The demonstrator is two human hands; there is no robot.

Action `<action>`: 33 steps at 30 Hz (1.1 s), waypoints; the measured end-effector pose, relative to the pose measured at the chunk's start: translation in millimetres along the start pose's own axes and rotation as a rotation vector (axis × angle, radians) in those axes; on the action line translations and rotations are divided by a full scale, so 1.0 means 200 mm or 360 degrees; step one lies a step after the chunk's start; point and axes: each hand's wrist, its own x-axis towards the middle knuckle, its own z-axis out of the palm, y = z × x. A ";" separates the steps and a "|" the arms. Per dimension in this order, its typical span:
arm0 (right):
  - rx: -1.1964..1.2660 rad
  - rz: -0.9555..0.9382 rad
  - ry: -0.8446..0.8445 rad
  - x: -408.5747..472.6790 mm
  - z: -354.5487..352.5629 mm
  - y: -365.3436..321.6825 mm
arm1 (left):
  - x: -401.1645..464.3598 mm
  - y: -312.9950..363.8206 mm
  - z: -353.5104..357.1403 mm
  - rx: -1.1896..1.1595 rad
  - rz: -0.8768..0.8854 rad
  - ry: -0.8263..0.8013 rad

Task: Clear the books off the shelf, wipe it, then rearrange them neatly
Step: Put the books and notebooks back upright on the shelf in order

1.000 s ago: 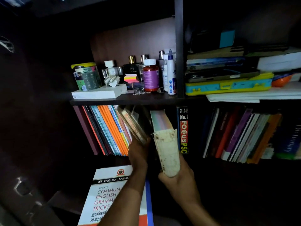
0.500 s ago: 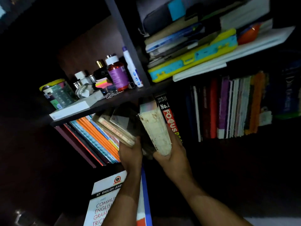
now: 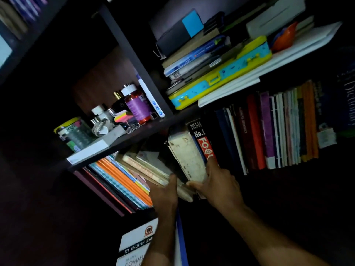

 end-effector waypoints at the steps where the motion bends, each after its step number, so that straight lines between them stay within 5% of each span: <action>1: 0.0059 -0.0024 0.0059 -0.01 0.00 -0.01 | 0.00 0.00 0.00 0.0000 0.0001 -0.0013; 7: 0.0404 -0.0379 0.0051 -0.07 0.04 -0.02 | 0.01 -0.01 0.00 -0.0017 0.0040 -0.0113; 16: 0.0369 -0.0372 -0.0211 -0.07 0.12 0.02 | 0.01 -0.03 0.02 0.0138 0.0344 -0.0532; 21: 0.0358 -0.0266 -0.0082 -0.02 0.07 0.03 | -0.01 -0.05 0.02 0.0043 0.0346 -0.0791; 27: 0.0280 -0.0377 -0.0437 -0.03 0.13 0.03 | -0.01 -0.02 0.05 0.0226 0.0517 -0.0526; 33: 0.0108 -0.0430 -0.0463 -0.04 0.17 0.04 | -0.01 -0.03 0.06 0.0271 0.0438 -0.0391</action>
